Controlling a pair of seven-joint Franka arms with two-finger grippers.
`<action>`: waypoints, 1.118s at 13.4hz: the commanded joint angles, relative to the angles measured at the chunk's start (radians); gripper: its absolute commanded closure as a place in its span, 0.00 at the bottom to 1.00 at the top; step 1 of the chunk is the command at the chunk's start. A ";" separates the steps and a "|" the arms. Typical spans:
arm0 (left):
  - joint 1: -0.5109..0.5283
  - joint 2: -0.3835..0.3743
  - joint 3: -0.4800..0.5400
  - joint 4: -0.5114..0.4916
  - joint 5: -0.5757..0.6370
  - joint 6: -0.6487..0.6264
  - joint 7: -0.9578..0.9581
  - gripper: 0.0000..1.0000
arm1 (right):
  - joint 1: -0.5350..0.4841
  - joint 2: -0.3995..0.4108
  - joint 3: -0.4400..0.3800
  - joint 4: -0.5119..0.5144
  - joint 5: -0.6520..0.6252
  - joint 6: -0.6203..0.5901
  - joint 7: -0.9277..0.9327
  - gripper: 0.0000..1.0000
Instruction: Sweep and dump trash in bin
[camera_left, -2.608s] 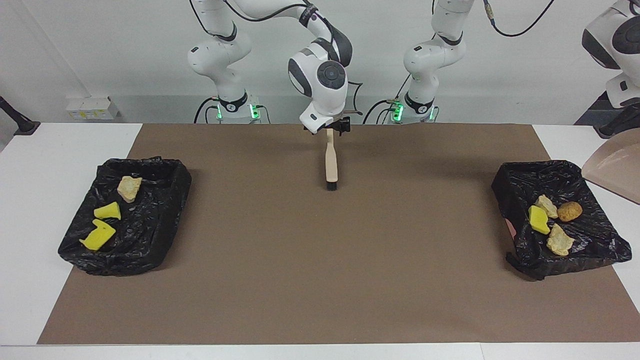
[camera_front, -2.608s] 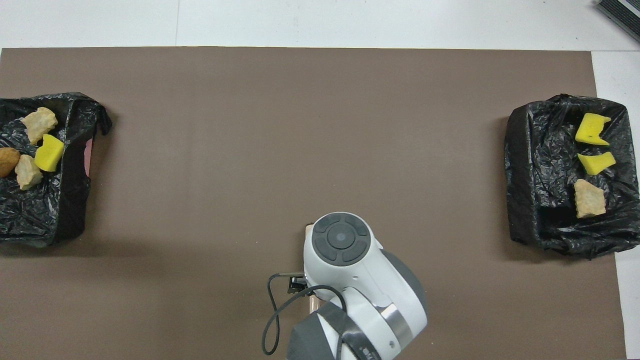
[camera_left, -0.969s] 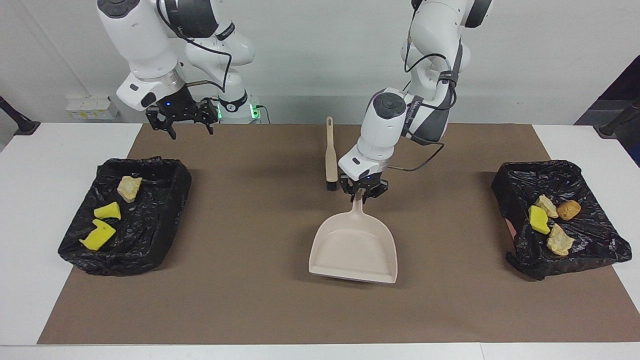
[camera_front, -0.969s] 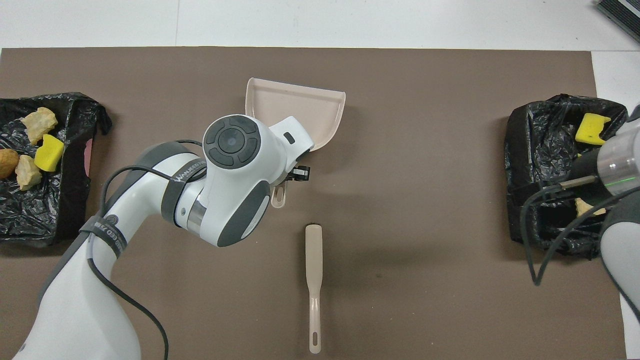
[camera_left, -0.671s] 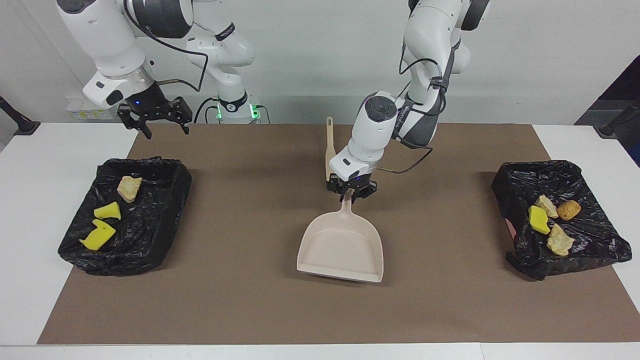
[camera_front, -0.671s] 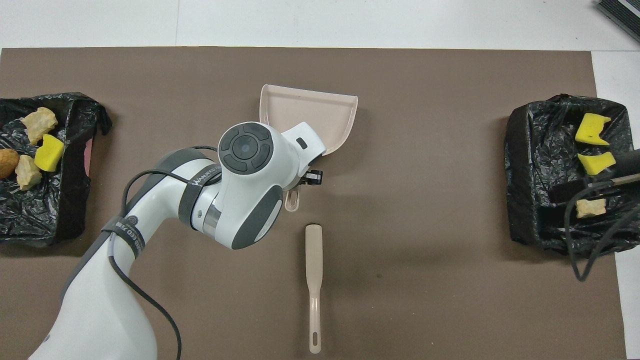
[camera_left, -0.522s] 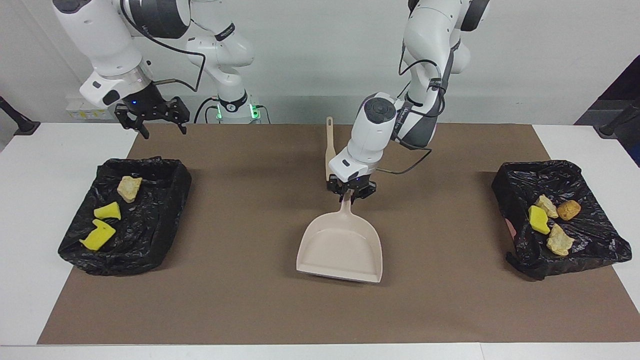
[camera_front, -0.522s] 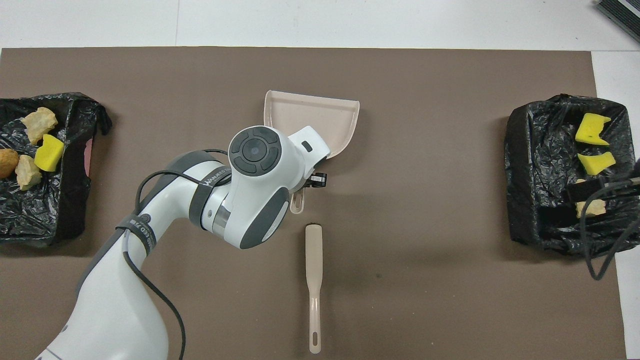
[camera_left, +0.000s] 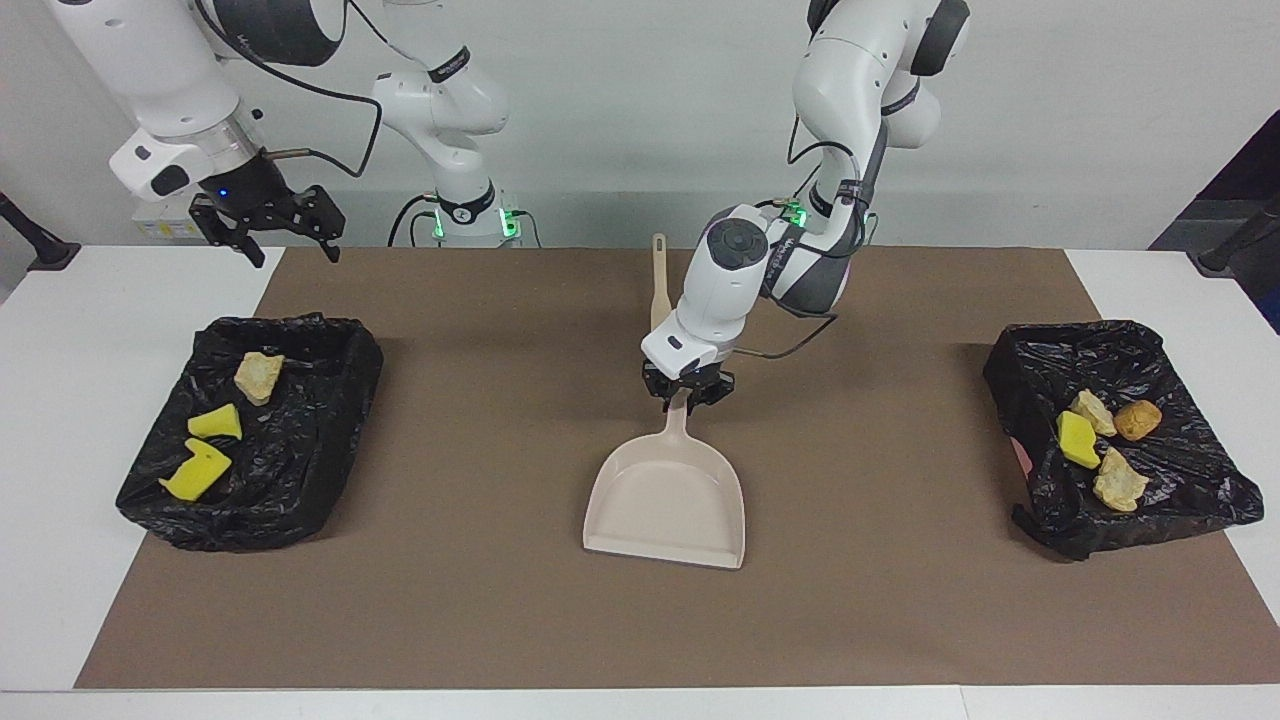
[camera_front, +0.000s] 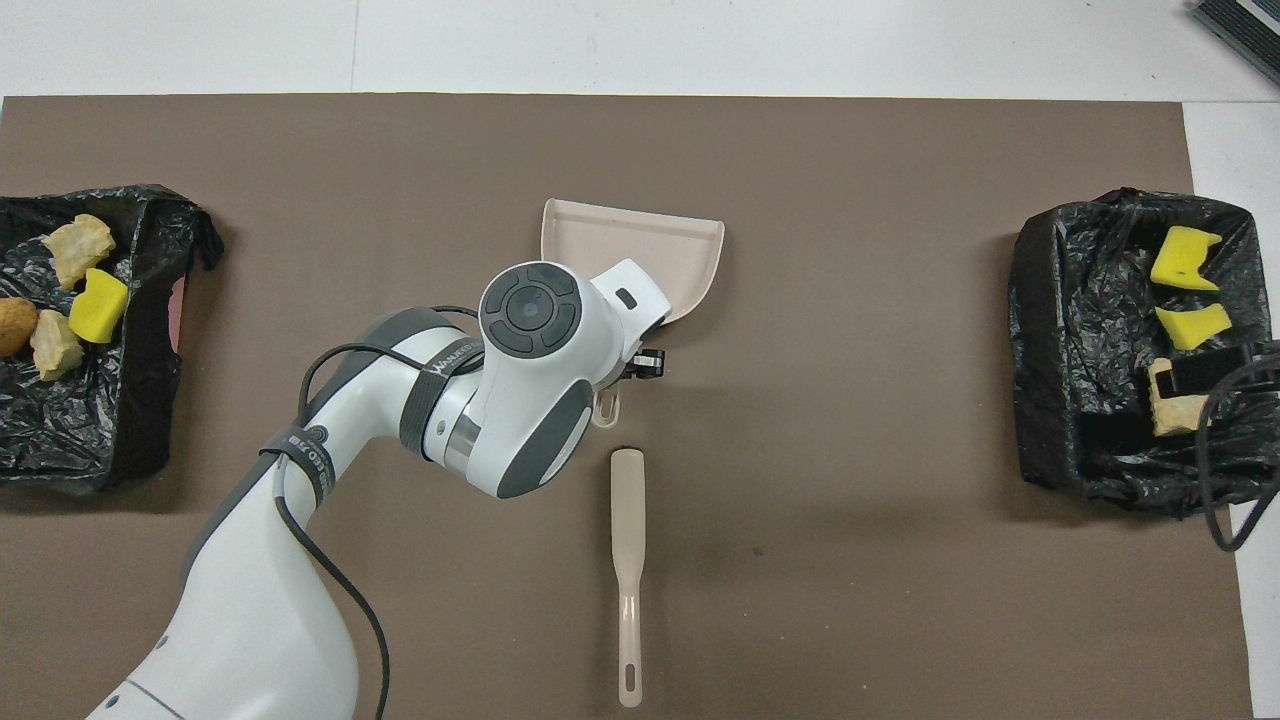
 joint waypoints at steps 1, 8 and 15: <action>0.035 -0.073 0.018 -0.002 -0.013 -0.083 -0.007 0.00 | -0.010 0.033 0.019 0.047 -0.003 -0.025 0.051 0.00; 0.240 -0.258 0.020 -0.005 -0.004 -0.346 0.042 0.00 | 0.010 0.037 0.030 0.056 -0.080 -0.038 -0.024 0.00; 0.355 -0.395 0.044 0.033 0.083 -0.562 0.250 0.00 | 0.027 0.036 0.040 0.049 -0.026 -0.035 0.024 0.00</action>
